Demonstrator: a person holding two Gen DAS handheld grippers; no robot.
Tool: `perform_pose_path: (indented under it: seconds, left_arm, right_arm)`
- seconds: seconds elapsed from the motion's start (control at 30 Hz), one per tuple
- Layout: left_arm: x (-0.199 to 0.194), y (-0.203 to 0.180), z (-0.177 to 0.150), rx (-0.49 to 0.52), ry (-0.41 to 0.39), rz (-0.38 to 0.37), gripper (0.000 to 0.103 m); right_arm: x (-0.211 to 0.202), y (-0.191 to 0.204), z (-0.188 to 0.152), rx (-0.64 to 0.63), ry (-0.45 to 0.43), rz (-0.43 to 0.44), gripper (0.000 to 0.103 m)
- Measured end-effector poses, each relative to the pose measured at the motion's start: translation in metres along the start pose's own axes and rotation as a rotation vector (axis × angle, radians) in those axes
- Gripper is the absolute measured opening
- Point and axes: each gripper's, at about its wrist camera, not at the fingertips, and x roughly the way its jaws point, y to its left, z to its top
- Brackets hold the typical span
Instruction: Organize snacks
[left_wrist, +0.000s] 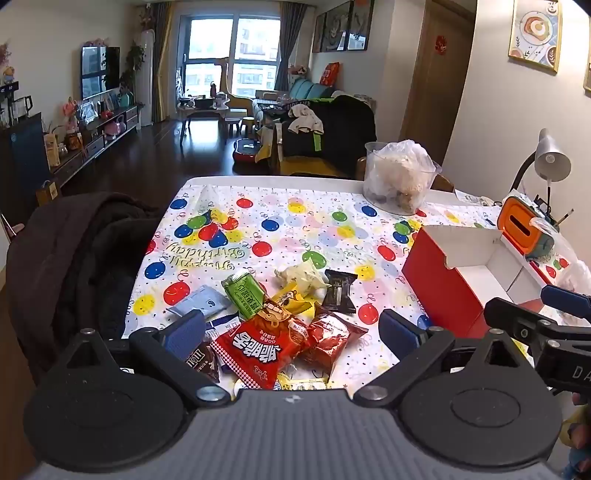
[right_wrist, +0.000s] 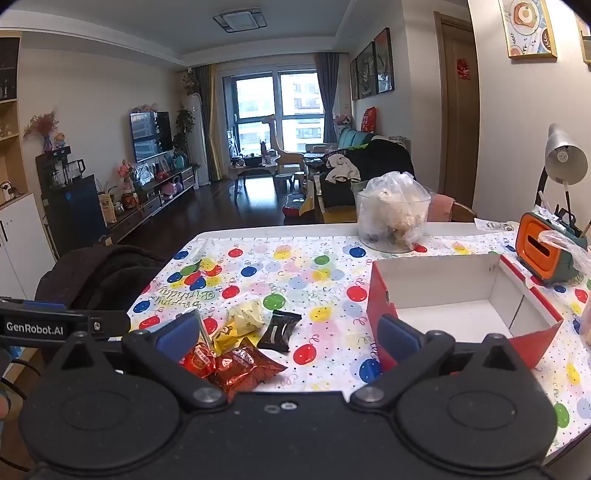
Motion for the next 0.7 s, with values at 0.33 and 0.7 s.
perform_pose_path:
  seconds: [0.33,0.7]
  left_arm:
    - [0.0002,-0.0001,-0.0006,-0.004,0.009,0.002,0.101]
    - [-0.0009,0.0006,-0.0033,-0.002,0.003,0.001,0.101]
  right_arm:
    - [-0.002,0.0023,0.0,-0.004,0.005,-0.007,0.103]
    - [-0.0039,0.0016,-0.0014,-0.007,0.001,-0.01,0.103]
